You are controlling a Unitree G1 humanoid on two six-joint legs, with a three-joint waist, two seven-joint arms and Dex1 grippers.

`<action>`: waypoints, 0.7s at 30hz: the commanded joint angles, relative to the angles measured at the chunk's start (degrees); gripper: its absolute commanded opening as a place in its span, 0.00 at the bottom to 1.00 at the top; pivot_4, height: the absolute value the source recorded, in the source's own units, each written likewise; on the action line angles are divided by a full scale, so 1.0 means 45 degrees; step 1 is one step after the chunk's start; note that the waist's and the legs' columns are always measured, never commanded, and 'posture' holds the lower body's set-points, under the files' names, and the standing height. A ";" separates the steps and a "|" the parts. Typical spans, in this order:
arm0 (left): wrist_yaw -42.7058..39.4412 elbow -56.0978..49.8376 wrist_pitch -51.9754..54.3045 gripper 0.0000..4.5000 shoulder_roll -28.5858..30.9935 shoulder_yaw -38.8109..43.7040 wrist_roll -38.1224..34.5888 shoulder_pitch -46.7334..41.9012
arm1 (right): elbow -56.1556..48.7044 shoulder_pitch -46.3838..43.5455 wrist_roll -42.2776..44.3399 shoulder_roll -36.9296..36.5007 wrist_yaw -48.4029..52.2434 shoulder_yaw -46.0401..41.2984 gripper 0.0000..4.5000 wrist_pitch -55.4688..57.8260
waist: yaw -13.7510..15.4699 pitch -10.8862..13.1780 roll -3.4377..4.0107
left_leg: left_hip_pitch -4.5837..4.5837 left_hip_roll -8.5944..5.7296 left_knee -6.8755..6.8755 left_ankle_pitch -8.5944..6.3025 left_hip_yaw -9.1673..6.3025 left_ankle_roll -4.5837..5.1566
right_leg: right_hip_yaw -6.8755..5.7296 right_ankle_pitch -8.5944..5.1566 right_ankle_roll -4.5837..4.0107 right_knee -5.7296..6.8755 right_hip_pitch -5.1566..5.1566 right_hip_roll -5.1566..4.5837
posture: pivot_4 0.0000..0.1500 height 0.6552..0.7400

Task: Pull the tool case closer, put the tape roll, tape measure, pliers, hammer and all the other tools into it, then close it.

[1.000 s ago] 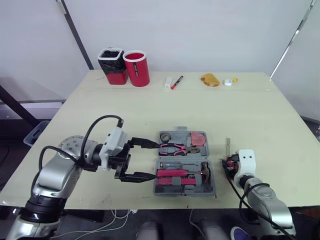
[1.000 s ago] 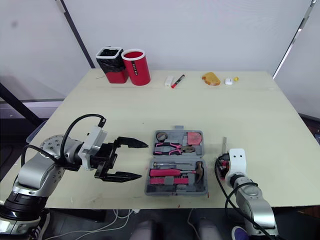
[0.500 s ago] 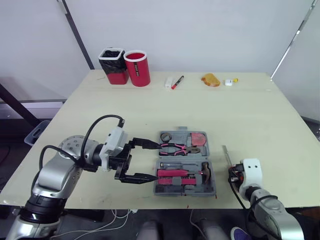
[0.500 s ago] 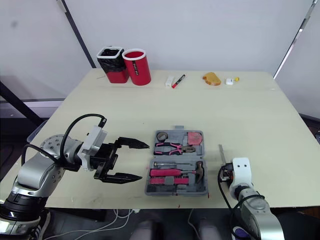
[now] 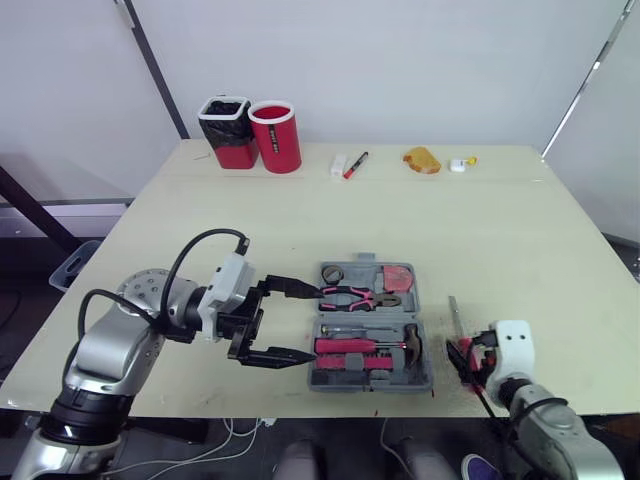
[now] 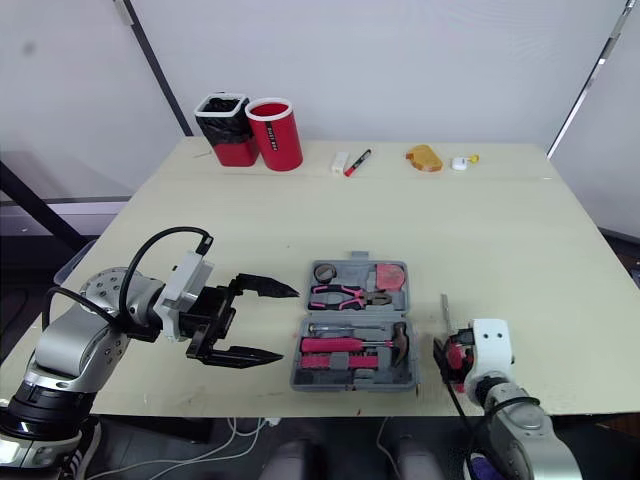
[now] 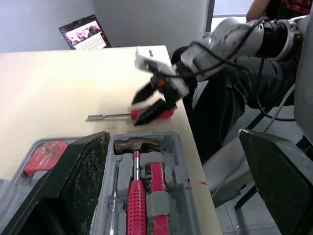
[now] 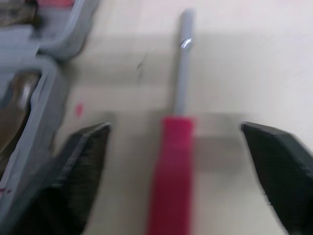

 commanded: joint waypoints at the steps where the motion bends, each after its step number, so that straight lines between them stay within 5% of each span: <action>1: 0.0034 -0.0187 -0.0153 1.00 0.0025 0.0166 -0.0078 0.0157 | -0.1241 0.0186 0.0783 -0.1042 0.1167 -0.0841 0.98 0.0011 | 0.0001 0.0001 0.0001 | 0.0001 0.0000 0.0000 0.0000 0.0002 0.0000 | 0.0001 -0.0001 0.0001 0.0000 0.0000 0.0000 | 1.00 1.00; 13: 0.0615 -0.0717 0.0214 1.00 -0.0084 0.0272 -0.0374 0.0756 | 0.1252 -0.1928 0.2788 -0.7750 1.1074 -0.1016 0.98 -0.4268 | -0.0010 0.0037 0.0012 | 0.0009 -0.0005 0.0010 0.0000 0.0010 0.0003 | 0.0005 0.0011 0.0052 -0.0004 0.0011 0.0007 | 1.00 1.00; 21: 0.0615 -0.0638 -0.0001 1.00 -0.0045 0.0370 -0.0296 0.0778 | 0.4666 -0.5560 0.1457 -0.9549 1.5735 0.1445 0.98 -0.7880 | 0.0040 0.0073 -0.0004 | 0.0009 -0.0001 0.0012 0.0000 -0.0001 0.0003 | -0.0010 0.0035 0.0021 -0.0004 0.0015 0.0020 | 1.00 1.00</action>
